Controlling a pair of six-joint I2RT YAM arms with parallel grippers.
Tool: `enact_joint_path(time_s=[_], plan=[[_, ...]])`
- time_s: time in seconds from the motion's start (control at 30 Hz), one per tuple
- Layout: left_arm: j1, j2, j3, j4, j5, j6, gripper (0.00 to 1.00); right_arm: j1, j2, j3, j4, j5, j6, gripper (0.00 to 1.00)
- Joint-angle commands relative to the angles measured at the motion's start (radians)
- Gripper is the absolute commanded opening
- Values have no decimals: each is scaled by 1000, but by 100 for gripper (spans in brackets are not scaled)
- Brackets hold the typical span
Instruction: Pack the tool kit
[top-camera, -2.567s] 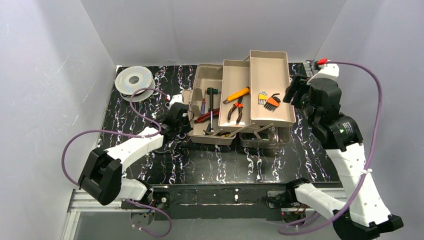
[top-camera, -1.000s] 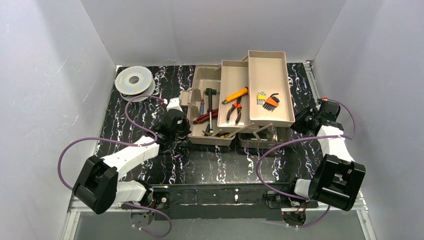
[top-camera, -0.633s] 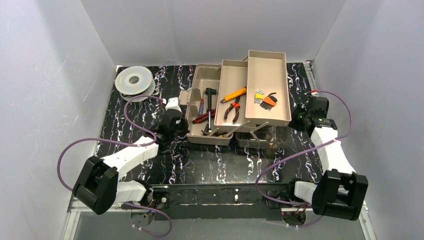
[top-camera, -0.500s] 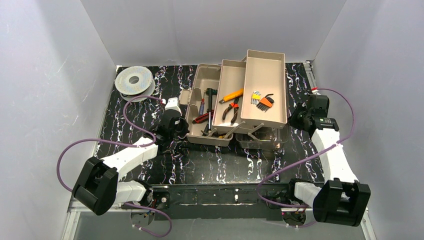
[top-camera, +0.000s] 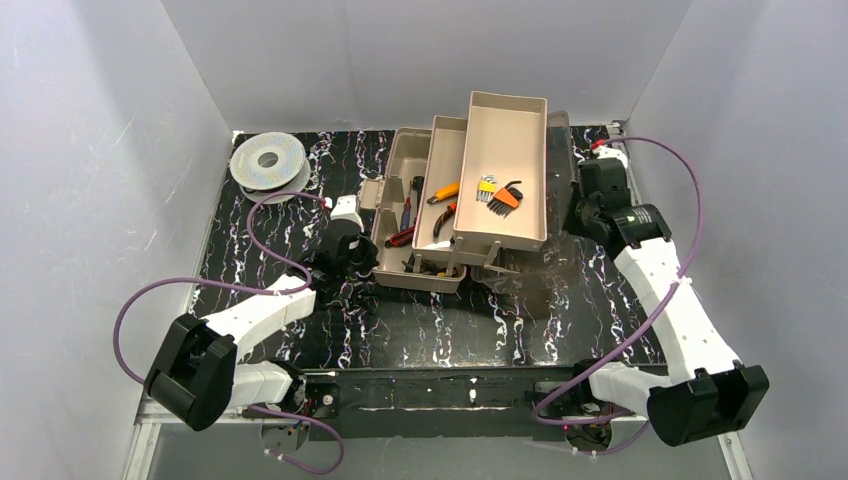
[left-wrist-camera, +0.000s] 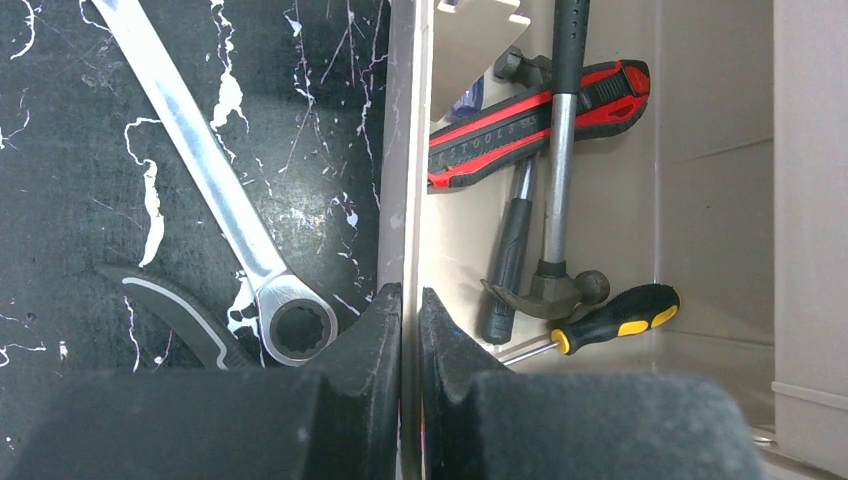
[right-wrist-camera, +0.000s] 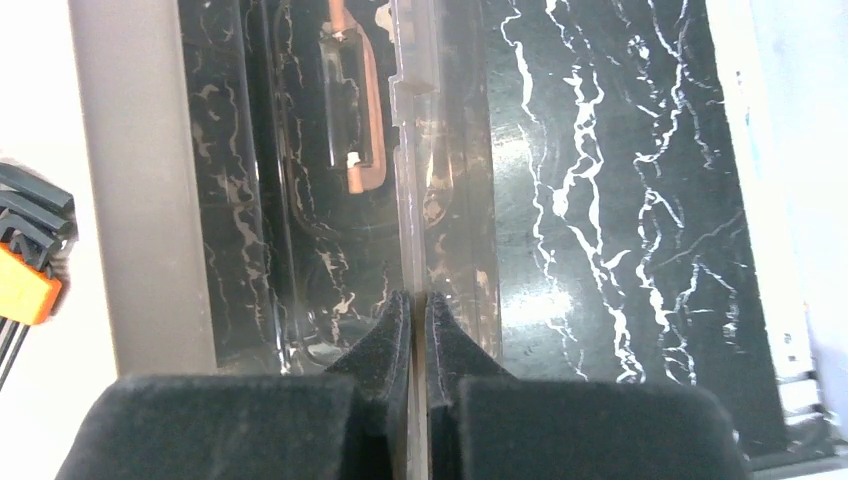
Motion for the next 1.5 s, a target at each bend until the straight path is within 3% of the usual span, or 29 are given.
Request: enact_joint_path(time_s=[0.0,0.13,0.3,0.4,0.53,0.6,0.9,1.03,1.1,1.17,1.23,1.47], plan=[[3,3,-28,-26,39,-9,0,159,76,181,-84,266,17,1],[2,2,-29,-24,42,-9,0,308,206,341,-218,491,19,1],[2,0,-33,-23,39,-11,0,474,472,643,-502,788,85,1],[2,0,-34,-22,40,-12,0,545,639,830,-673,889,155,1],[2,0,-35,-20,39,-14,0,641,831,1069,-758,1000,92,1],[2,1,-36,-19,40,-15,0,683,878,1101,-676,1045,-28,1],[2,1,-41,-20,40,-25,0,828,847,840,341,1034,-853,1],[2,1,-40,-20,40,-26,0,866,849,794,610,1003,-1036,1],[2,0,-41,-21,40,-26,0,880,850,791,645,979,-1056,7],[2,-1,-41,-23,39,-26,0,891,830,777,647,937,-1027,32],[2,-4,-42,-23,39,-25,0,902,791,761,619,888,-960,46],[2,-8,-46,-18,46,-25,0,906,582,718,407,605,-617,54]])
